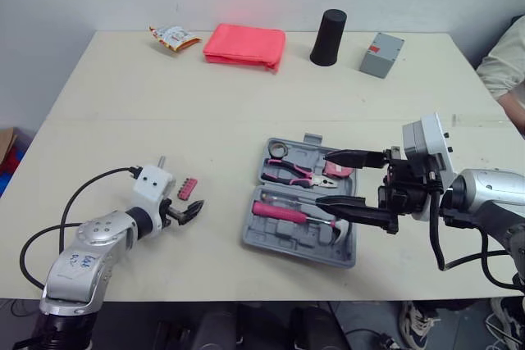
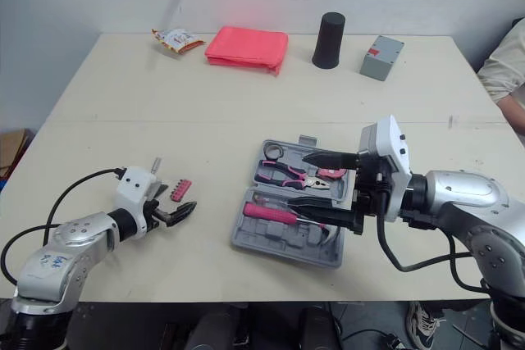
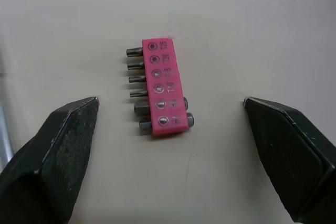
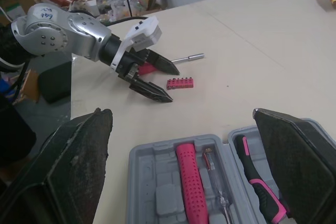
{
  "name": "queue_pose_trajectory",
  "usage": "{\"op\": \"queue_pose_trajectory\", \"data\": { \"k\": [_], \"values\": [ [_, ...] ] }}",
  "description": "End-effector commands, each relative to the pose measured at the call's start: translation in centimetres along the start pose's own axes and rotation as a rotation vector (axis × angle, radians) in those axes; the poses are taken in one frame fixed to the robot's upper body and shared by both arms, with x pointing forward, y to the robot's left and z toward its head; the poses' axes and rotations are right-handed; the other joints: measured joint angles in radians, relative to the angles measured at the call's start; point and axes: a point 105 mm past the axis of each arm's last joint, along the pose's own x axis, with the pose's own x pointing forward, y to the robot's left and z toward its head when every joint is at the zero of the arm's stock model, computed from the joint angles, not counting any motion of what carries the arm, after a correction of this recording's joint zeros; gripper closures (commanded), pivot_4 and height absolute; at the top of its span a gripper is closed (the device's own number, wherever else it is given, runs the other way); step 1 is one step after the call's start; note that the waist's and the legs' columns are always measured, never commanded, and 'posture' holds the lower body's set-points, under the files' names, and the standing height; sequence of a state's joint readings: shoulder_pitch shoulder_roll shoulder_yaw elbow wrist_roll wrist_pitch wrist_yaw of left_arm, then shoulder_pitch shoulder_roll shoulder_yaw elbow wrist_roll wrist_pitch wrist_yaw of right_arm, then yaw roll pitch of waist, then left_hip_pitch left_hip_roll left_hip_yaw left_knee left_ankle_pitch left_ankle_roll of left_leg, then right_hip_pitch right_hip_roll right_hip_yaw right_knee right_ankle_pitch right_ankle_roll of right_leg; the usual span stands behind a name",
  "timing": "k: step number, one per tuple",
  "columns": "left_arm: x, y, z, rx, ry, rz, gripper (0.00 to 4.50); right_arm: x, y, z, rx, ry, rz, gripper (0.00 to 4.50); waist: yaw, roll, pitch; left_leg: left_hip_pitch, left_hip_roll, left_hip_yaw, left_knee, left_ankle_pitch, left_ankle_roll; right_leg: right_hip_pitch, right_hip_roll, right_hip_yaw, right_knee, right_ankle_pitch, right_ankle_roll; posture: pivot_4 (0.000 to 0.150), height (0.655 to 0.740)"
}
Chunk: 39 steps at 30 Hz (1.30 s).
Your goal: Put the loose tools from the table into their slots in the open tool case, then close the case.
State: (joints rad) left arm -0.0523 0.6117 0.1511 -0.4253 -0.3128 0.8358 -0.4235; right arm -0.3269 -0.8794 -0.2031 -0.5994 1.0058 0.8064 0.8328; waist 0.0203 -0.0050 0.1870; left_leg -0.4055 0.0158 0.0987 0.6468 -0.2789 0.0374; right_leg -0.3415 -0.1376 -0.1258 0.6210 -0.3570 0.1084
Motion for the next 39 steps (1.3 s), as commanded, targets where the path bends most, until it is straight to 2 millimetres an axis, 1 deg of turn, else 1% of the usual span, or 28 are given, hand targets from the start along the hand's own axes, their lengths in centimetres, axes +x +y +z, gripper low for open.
{"op": "queue_pose_trajectory", "data": {
  "k": [1,4,6,8,10,15,23,24,25,29,30,33,36,37,38,39],
  "values": [
    [-0.5,0.5,-1.2,-0.004,0.013,-0.039,0.02,0.1,0.1,0.7,-0.038,-0.032,0.0,0.0,0.0,0.0,0.0,0.0,0.0,0.0,0.0,0.0,0.0,0.0,0.0,0.0,0.0,0.0,0.0,0.15,0.7355],
    [-0.2,1.1,-1.3,0.001,-0.008,-0.04,0.02,0.2,0.0,0.6,-0.038,-0.036,-0.001,0.0,0.002,0.0,0.0,0.0,0.0,0.0,0.0,0.0,0.0,0.0,0.0,0.0,-0.001,0.0,0.0,0.15,0.7355],
    [0.0,1.2,-1.4,0.019,-0.015,-0.04,0.57,0.3,0.0,0.6,-0.04,-0.038,-0.001,0.0,0.003,0.0,0.0,0.0,0.0,0.0,0.0,0.0,0.0,0.0,-0.001,0.0,-0.001,0.0,0.0,0.15,0.7355],
    [0.3,1.5,-1.8,0.015,-0.007,-0.015,1.23,0.3,0.0,0.5,-0.042,-0.038,0.001,0.0,0.003,0.0,0.0,0.0,0.0,0.0,0.0,0.0,0.0,0.0,-0.001,0.0,-0.001,0.0,0.0,0.15,0.7355],
    [0.5,1.6,-1.9,0.004,-0.007,-0.003,1.23,0.4,-0.1,0.6,-0.043,-0.039,0.001,0.0,0.003,0.0,0.0,0.0,0.0,0.0,0.0,0.0,0.0,0.0,-0.001,0.0,-0.001,0.0,0.0,0.15,0.7355],
    [1.0,1.0,-1.7,-0.002,-0.018,-0.016,1.23,0.4,0.0,0.6,-0.042,-0.041,0.004,0.0,0.006,0.0,0.0,0.0,-0.001,0.0,0.0,0.0,0.0,0.0,-0.002,0.0,0.0,0.0,0.0,0.15,0.7355],
    [1.7,1.1,-1.3,0.025,-0.034,-0.021,1.23,0.2,-0.2,0.7,-0.043,-0.039,0.003,0.0,0.008,0.0,0.0,0.0,-0.001,-0.001,0.0,0.0,0.0,0.0,-0.003,-0.001,0.0,0.0,0.0,0.15,0.7355],
    [1.8,1.0,-1.3,0.03,-0.034,-0.03,1.73,0.2,-0.2,0.7,-0.042,-0.041,0.003,0.0,0.007,0.0,0.0,0.0,-0.001,-0.001,0.0,0.0,0.0,0.0,-0.003,-0.001,0.0,0.0,0.0,0.15,0.7355],
    [1.8,0.9,-1.3,0.032,-0.034,-0.035,2.03,0.2,-0.2,0.7,-0.042,-0.042,0.002,0.0,0.007,0.0,0.0,0.0,-0.001,-0.001,0.0,0.0,0.0,0.0,-0.003,-0.001,0.0,0.0,0.0,0.15,0.7355],
    [1.7,0.6,-1.0,0.03,-0.057,-0.053,3.69,0.2,-0.2,0.7,-0.04,-0.043,-0.001,0.0,0.005,0.0,0.0,0.0,-0.001,-0.001,0.0,0.0,0.0,0.0,-0.003,-0.001,0.0,0.0,0.0,0.15,0.7355],
    [1.5,0.6,-0.7,0.031,-0.068,-0.054,3.8,0.1,-0.2,0.7,-0.039,-0.041,-0.001,0.0,0.005,0.0,0.0,0.0,-0.001,-0.001,0.0,0.0,0.0,0.0,-0.003,-0.001,0.0,0.0,0.0,0.15,0.7355],
    [0.7,1.0,0.5,0.064,-0.097,-0.059,3.8,0.0,-0.1,0.5,-0.037,-0.03,-0.003,0.0,0.004,0.0,0.0,0.0,-0.001,-0.001,0.0,0.0,0.0,0.0,-0.003,-0.001,0.0,0.0,0.0,0.15,0.7355],
    [-0.2,0.6,2.6,0.131,-0.127,-0.113,3.8,-0.1,-0.1,0.4,-0.042,-0.023,-0.001,0.0,0.002,0.0,0.0,0.0,-0.001,-0.001,0.0,0.0,0.0,-0.001,-0.002,-0.001,0.0,0.0,0.0,0.15,0.7355],
    [-0.6,-0.1,3.9,0.175,-0.148,-0.169,3.8,-0.1,0.0,0.5,-0.045,-0.018,0.005,0.0,0.002,0.0,0.001,-0.001,-0.001,-0.001,0.0,0.0,0.0,-0.001,-0.002,-0.001,0.0,0.0,0.0,0.15,0.7355],
    [-0.9,-0.6,4.7,0.204,-0.159,-0.208,3.8,-0.1,0.0,0.5,-0.047,-0.014,0.009,0.0,0.002,-0.001,0.001,-0.001,-0.001,-0.001,-0.001,0.0,0.0,-0.001,-0.002,-0.001,0.0,0.0,0.0,0.15,0.7355],
    [-1.2,-1.8,5.5,0.25,-0.167,-0.293,3.8,-0.1,0.1,0.4,-0.055,-0.002,0.019,0.0,0.002,-0.002,0.002,-0.001,-0.001,-0.001,0.0,0.0,0.0,-0.001,-0.002,-0.001,0.0,0.0,0.0,0.15,0.7355]
  ]
}}
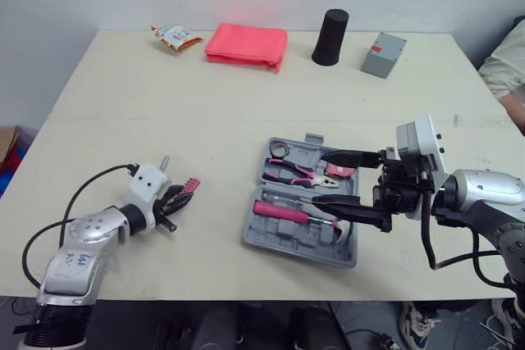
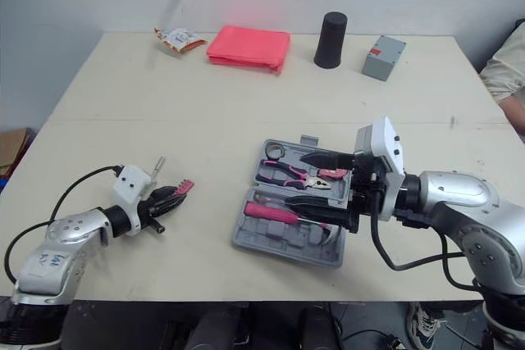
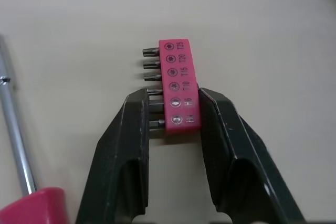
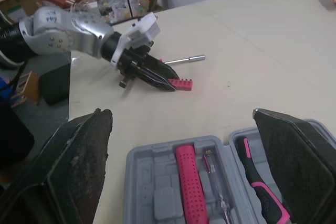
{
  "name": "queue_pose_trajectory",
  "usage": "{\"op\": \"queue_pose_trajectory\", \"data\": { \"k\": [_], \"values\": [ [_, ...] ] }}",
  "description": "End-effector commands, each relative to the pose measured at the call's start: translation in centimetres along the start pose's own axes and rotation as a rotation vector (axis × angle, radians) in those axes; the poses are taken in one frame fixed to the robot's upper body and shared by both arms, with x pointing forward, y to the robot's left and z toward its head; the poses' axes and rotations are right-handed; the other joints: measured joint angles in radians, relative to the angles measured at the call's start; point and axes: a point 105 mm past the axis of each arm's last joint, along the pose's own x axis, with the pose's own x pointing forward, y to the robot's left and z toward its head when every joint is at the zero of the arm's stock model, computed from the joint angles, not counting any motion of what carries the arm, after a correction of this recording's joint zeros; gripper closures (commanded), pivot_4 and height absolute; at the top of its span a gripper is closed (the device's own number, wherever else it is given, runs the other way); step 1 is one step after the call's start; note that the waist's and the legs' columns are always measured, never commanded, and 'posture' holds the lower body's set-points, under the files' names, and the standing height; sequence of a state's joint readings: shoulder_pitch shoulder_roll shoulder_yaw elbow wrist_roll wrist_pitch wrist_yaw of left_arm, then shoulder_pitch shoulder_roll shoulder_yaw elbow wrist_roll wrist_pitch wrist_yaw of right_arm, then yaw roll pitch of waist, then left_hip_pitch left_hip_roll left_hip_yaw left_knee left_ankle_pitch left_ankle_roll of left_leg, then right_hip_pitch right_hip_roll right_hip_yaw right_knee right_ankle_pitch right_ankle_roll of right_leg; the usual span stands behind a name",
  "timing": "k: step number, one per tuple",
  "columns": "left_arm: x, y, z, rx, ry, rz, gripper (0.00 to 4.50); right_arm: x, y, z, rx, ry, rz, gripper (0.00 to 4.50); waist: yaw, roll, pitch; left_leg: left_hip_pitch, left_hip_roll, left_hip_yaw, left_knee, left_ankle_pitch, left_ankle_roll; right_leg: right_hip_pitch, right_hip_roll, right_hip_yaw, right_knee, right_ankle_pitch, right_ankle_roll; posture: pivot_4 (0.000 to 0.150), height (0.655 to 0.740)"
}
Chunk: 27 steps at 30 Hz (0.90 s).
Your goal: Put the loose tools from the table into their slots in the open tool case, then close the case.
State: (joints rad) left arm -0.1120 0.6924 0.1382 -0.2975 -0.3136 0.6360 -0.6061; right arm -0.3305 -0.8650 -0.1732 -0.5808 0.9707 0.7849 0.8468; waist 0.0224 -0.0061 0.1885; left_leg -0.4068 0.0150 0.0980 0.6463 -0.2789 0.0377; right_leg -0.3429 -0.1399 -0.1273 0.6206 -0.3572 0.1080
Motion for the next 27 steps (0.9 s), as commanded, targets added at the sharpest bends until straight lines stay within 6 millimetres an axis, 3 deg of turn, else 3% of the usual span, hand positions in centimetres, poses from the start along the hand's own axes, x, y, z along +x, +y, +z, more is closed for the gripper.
{"op": "queue_pose_trajectory", "data": {
  "k": [1,3,6,12,19,27],
  "values": [
    [-0.7,-2.9,4.6,0.155,-0.091,-0.217,3.8,-0.4,0.5,0.8,-0.062,0.006,0.021,0.0,0.001,-0.001,0.001,0.0,0.0,0.0,0.0,0.0,0.0,0.0,0.0,0.0,0.0,0.0,0.0,0.15,0.7355],
    [-0.9,-5.5,5.7,0.262,-0.06,-0.422,3.8,-0.5,0.9,-0.2,-0.086,0.085,0.052,0.0,0.005,0.0,0.002,0.0,0.0,0.0,0.001,0.0,0.0,0.0,-0.001,0.0,-0.001,0.0,0.0,0.15,0.7355],
    [-0.7,-7.6,6.5,0.386,-0.002,-0.604,3.8,-0.9,1.6,-1.5,-0.09,0.162,0.102,0.0,0.002,0.0,0.002,0.0,-0.001,0.001,0.0,0.0,0.0,0.001,-0.001,0.0,-0.002,0.0,0.0,0.15,0.7355],
    [1.7,-9.4,7.1,0.632,0.137,-0.839,3.8,-0.7,2.0,-1.8,-0.054,0.151,0.124,0.0,0.001,-0.001,0.004,0.0,0.0,0.001,0.0,0.001,-0.001,0.001,0.008,0.0,0.0,0.0,0.0,0.15,0.7355],
    [3.7,-9.7,6.6,0.738,0.211,-0.885,3.8,-0.5,2.3,-2.2,-0.037,0.141,0.107,0.0,0.003,-0.002,0.006,-0.001,0.002,0.004,0.001,0.002,0.0,0.0,0.009,0.002,0.001,0.0,0.0,0.15,0.7355],
    [5.6,-11.0,7.1,0.724,0.237,-0.888,3.8,-0.9,1.7,-2.9,-0.034,0.158,0.052,0.0,0.004,-0.004,0.007,-0.003,0.0,0.002,0.003,0.003,0.003,0.001,0.006,0.002,0.001,0.001,0.002,0.15,0.7355]
  ]
}}
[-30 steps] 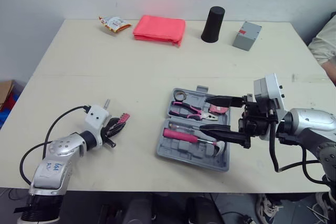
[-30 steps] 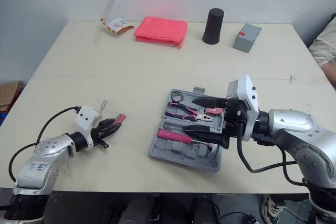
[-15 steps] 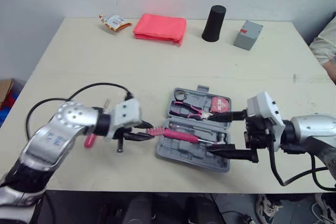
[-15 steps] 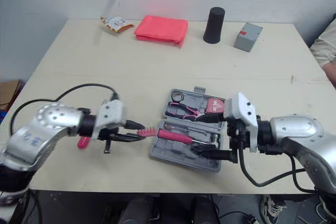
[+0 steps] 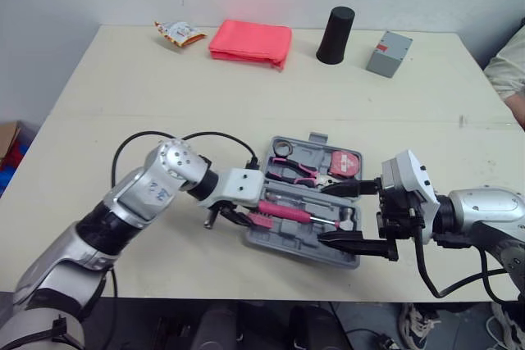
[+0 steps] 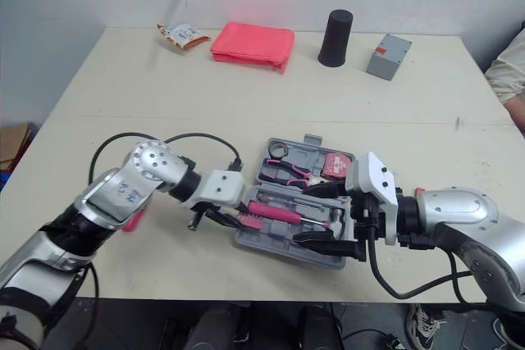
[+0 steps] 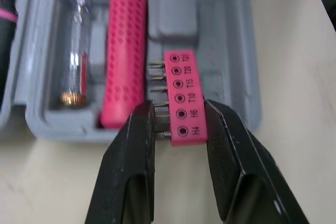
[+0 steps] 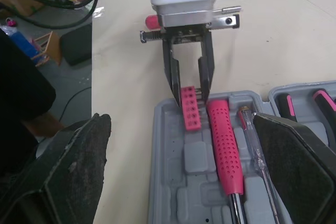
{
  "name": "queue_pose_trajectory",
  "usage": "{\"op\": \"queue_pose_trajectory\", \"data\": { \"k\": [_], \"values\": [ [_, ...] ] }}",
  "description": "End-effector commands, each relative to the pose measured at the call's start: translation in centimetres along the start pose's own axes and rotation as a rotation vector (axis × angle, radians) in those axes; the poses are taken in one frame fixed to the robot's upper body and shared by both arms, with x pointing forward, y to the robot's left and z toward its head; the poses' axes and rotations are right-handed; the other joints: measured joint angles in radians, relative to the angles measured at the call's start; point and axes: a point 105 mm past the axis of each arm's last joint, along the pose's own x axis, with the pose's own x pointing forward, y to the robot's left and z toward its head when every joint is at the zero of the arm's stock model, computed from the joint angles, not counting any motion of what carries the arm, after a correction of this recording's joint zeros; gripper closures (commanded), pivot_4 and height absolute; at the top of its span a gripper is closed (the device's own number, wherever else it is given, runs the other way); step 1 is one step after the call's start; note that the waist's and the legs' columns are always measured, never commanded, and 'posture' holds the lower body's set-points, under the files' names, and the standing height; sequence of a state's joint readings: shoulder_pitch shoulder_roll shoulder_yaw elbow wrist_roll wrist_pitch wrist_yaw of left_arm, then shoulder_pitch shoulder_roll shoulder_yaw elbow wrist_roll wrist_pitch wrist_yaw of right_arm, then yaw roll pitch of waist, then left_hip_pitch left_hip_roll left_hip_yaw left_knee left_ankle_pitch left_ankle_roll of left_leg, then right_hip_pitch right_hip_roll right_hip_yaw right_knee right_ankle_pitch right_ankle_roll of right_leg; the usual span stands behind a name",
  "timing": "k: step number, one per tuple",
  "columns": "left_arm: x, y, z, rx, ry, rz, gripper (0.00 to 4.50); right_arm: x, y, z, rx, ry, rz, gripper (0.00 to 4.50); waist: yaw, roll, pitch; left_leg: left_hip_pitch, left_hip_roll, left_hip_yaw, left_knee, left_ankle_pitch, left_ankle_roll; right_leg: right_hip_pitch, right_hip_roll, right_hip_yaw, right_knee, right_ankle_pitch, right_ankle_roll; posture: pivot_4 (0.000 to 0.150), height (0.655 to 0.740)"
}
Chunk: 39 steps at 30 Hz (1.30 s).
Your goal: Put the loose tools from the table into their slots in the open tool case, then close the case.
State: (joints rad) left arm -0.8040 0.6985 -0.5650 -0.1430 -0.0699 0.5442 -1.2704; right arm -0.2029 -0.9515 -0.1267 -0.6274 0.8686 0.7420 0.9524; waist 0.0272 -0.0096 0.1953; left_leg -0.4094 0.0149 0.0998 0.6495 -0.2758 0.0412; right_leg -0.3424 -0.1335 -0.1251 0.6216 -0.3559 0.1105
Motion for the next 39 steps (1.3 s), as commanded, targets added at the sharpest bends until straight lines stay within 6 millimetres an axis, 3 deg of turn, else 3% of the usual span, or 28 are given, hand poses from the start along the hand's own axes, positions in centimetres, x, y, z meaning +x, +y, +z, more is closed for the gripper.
{"op": "queue_pose_trajectory", "data": {
  "k": [1,14,16,17,22,28,31,38,39],
  "values": [
    [-0.1,0.0,0.1,0.037,0.038,0.002,3.8,-0.5,0.0,0.3,-0.036,-0.003,-0.027,0.0,-0.001,0.0,0.0,0.0,0.0,0.0,0.0,0.0,0.0,0.0,0.0,0.0,0.0,0.0,0.0,0.15,0.7355],
    [1.3,0.2,0.1,0.08,0.04,0.013,3.8,-0.9,-0.4,0.2,-0.023,-0.007,-0.064,0.0,0.001,0.0,0.0,0.0,0.0,-0.002,0.001,0.001,0.0,0.001,0.0,-0.002,0.001,0.0,0.0,0.15,0.7355],
    [1.1,0.5,0.2,0.075,0.036,0.033,2.74,-1.0,-0.4,0.2,-0.023,-0.006,-0.066,0.0,0.001,0.0,0.0,0.0,0.0,-0.003,0.001,0.001,0.0,0.002,0.0,-0.003,0.001,0.0,0.0,0.15,0.7355],
    [0.9,0.6,0.3,0.077,0.035,0.044,2.57,-1.0,-0.4,0.1,-0.023,-0.006,-0.066,0.0,0.001,0.0,0.0,0.0,0.0,-0.003,0.001,0.001,0.0,0.002,0.0,-0.003,0.001,0.0,0.0,0.15,0.7355],
    [-0.9,0.3,1.9,0.057,-0.028,0.038,0.3,-0.9,-0.2,0.0,-0.023,-0.006,-0.067,0.0,-0.001,0.0,0.0,0.0,0.0,-0.003,0.002,0.001,0.0,0.002,0.0,-0.003,0.001,0.0,0.0,0.15,0.7355],
    [-2.3,0.2,2.1,0.045,-0.205,0.025,0.3,-1.0,-0.5,0.0,-0.024,-0.01,-0.073,0.0,-0.003,0.0,0.0,0.0,0.0,-0.004,0.001,0.001,-0.001,0.002,0.001,-0.003,0.002,0.0,0.0,0.15,0.7355],
    [-1.9,0.5,1.6,0.013,-0.325,0.015,1.07,-0.8,-0.6,0.0,-0.025,-0.013,-0.075,0.0,-0.002,0.0,0.0,0.001,0.0,-0.004,0.002,0.001,-0.001,0.002,0.0,-0.003,0.002,0.0,0.0,0.15,0.7355],
    [0.2,0.8,-0.8,-0.051,-0.342,-0.005,4.37,-0.7,-0.7,0.0,-0.026,-0.017,-0.08,0.0,-0.001,0.0,0.0,0.0,-0.001,-0.004,0.003,0.001,0.0,0.002,0.001,-0.004,0.003,0.0,0.0,0.15,0.7355],
    [0.4,0.7,-0.9,-0.052,-0.341,-0.007,4.44,-0.7,-0.7,0.0,-0.026,-0.017,-0.081,0.0,-0.001,0.0,0.0,0.0,-0.001,-0.004,0.003,0.001,0.0,0.002,0.001,-0.004,0.003,0.0,0.0,0.15,0.7355]
  ]
}}
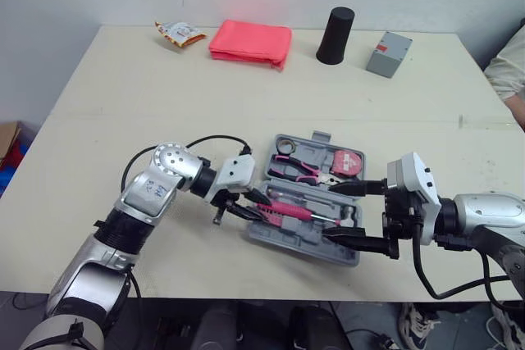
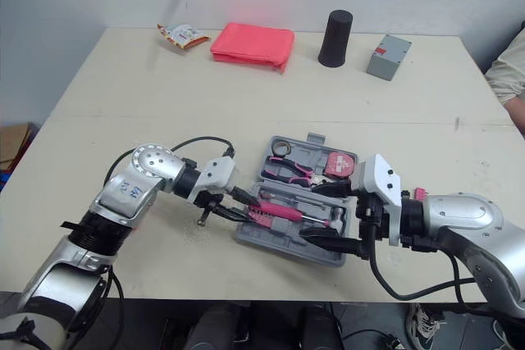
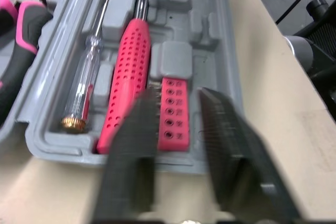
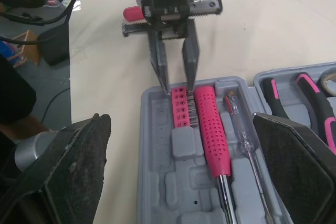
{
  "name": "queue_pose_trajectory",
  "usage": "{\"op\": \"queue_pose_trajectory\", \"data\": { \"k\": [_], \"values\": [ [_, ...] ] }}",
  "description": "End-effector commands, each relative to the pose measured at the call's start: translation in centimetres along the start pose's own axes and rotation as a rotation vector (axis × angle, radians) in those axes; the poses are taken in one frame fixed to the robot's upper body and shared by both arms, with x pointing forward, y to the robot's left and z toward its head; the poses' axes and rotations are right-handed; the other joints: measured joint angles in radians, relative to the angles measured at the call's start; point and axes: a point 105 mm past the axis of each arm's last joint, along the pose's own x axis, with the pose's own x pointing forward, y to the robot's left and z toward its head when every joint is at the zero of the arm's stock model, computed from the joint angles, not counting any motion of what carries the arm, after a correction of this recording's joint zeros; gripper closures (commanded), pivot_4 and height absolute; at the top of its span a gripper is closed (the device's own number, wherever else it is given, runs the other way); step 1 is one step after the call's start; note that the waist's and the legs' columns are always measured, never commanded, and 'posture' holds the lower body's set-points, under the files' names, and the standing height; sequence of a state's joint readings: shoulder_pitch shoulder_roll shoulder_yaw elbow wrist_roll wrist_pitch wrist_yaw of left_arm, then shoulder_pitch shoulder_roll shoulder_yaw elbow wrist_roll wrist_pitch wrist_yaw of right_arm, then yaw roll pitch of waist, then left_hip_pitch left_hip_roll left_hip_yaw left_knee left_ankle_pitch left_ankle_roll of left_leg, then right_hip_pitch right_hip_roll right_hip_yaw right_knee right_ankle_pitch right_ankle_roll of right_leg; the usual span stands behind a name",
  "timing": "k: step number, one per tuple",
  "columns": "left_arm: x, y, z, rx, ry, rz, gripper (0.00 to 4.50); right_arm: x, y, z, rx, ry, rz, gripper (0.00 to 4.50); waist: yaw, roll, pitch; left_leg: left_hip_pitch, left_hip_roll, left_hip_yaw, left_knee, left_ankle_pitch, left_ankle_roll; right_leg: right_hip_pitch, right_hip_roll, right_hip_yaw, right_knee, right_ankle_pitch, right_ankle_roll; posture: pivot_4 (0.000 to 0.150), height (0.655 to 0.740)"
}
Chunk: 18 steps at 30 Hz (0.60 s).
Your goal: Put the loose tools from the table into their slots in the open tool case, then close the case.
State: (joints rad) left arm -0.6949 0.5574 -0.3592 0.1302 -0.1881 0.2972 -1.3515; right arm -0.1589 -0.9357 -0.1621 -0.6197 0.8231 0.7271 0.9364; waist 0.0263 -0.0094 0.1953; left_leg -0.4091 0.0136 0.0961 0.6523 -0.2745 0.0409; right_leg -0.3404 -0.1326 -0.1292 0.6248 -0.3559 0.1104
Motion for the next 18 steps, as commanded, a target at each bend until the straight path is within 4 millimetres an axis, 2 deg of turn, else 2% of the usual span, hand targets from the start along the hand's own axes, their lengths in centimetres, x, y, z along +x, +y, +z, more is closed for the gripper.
{"op": "queue_pose_trajectory", "data": {
  "k": [1,7,10,12,16,18],
  "values": [
    [0.5,0.1,-0.1,0.027,0.008,0.0,4.44,-0.1,0.0,0.6,-0.028,-0.023,-0.007,0.0,0.0,0.0,0.0,0.0,0.0,0.0,0.0,0.0,0.0,0.0,0.0,0.0,0.0,0.0,0.0,0.15,0.7355],
    [1.4,-0.1,-2.3,0.038,0.139,-0.021,4.44,-0.2,-0.1,0.6,-0.023,-0.022,-0.017,0.0,0.0,0.0,0.0,0.001,0.0,0.0,0.0,0.0,0.0,0.001,0.0,0.0,0.001,0.0,0.0,0.15,0.7355],
    [1.4,-0.5,-5.0,0.082,0.33,-0.054,4.44,-0.2,-0.1,0.5,-0.02,-0.023,-0.021,0.0,-0.001,0.0,-0.001,0.002,0.0,0.0,0.0,0.0,0.0,0.002,0.0,0.0,0.001,0.0,0.0,0.15,0.7355],
    [1.4,-0.6,-5.8,0.109,0.405,-0.067,4.44,-0.2,-0.1,0.5,-0.02,-0.025,-0.025,0.0,-0.001,0.0,-0.003,0.003,0.0,0.0,0.0,0.0,0.0,0.003,0.0,0.0,0.001,0.0,0.0,0.15,0.7355],
    [1.6,0.0,-5.7,0.13,0.443,-0.033,4.44,-0.2,-0.3,0.6,-0.022,-0.033,-0.036,0.0,-0.002,0.0,-0.013,0.006,0.001,0.0,0.0,0.0,0.0,0.006,-0.002,0.001,0.0,0.0,0.0,0.15,0.7355],
    [1.5,0.7,-3.9,0.131,0.364,0.022,4.44,-0.3,-0.3,0.7,-0.023,-0.033,-0.043,0.0,-0.001,0.001,-0.015,0.007,0.001,0.0,0.0,0.0,0.0,0.006,-0.004,0.002,-0.003,0.0,0.0,0.15,0.7355]
  ]
}}
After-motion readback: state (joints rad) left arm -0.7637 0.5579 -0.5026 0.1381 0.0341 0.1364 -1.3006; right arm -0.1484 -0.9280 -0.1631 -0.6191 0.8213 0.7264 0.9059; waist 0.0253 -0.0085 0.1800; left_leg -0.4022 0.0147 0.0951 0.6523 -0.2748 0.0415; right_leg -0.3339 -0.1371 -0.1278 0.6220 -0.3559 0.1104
